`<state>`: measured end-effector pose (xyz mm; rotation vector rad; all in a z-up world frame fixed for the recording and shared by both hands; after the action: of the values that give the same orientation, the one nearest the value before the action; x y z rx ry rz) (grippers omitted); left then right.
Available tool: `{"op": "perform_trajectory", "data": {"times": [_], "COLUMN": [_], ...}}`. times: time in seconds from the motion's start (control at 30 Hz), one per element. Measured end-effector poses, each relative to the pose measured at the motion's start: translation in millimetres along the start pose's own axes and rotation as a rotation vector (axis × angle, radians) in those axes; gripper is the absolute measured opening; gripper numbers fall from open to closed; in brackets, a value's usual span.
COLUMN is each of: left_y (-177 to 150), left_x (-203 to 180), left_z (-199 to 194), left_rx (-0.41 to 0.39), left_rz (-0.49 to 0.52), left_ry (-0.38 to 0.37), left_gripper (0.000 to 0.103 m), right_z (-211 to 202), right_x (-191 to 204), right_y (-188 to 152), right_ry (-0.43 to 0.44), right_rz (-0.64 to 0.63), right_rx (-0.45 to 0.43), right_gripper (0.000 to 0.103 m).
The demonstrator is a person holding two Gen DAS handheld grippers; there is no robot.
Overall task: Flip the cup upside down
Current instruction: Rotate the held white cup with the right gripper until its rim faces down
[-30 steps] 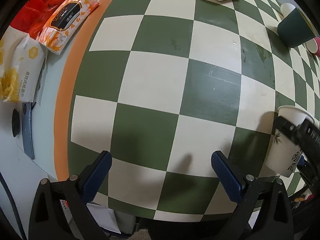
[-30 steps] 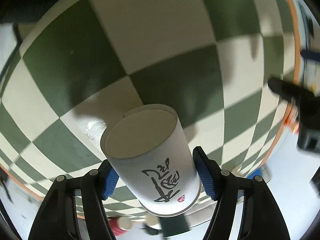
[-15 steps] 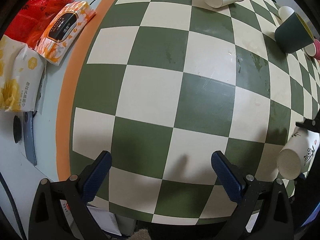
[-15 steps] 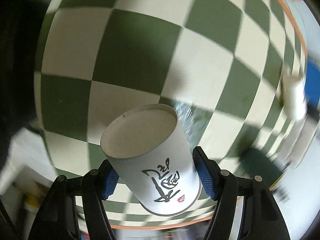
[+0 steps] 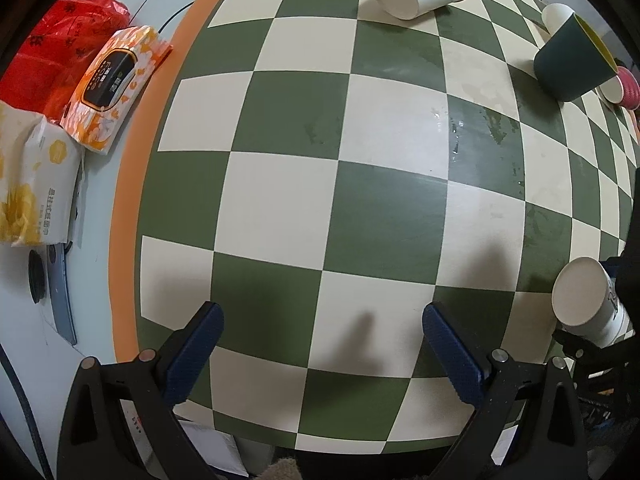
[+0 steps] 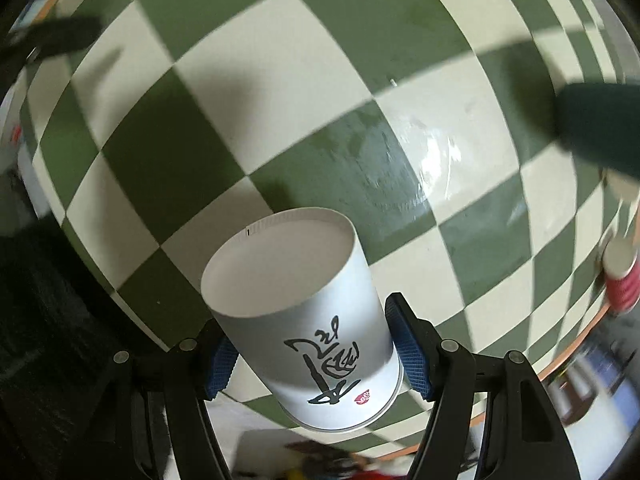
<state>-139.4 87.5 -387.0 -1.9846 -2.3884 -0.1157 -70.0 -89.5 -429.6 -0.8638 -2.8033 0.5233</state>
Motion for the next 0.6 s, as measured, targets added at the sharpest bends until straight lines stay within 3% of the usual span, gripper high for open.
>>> {"op": "perform_trajectory", "data": {"times": [0.37, 0.6], "left_y": [2, -2], "left_x": [-12, -11], "left_z": [2, 5], "left_rx": [-0.009, -0.006], "left_rz": [0.015, 0.023], "left_ry": [0.002, -0.004], "left_gripper": [0.102, 0.102], "right_z": [3, 5], "right_x": [-44, -46], "right_y": [11, 9], "right_ry": [0.041, 0.047], "right_rz": [0.128, 0.158], "right_rx": [0.01, 0.018], "right_gripper": [0.071, 0.072]}}
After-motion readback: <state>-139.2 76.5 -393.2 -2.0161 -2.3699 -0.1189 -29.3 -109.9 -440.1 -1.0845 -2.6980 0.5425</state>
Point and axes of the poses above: each gripper's, at about its wrist camera, not at the fingertips, and z roughly the way its jaws point, x to its left, y to its top, the point moved 9 cm from there along z, roughly the way its jaws point, and after that the axes turned 10 degrees about -z, right-handed, at the moved point
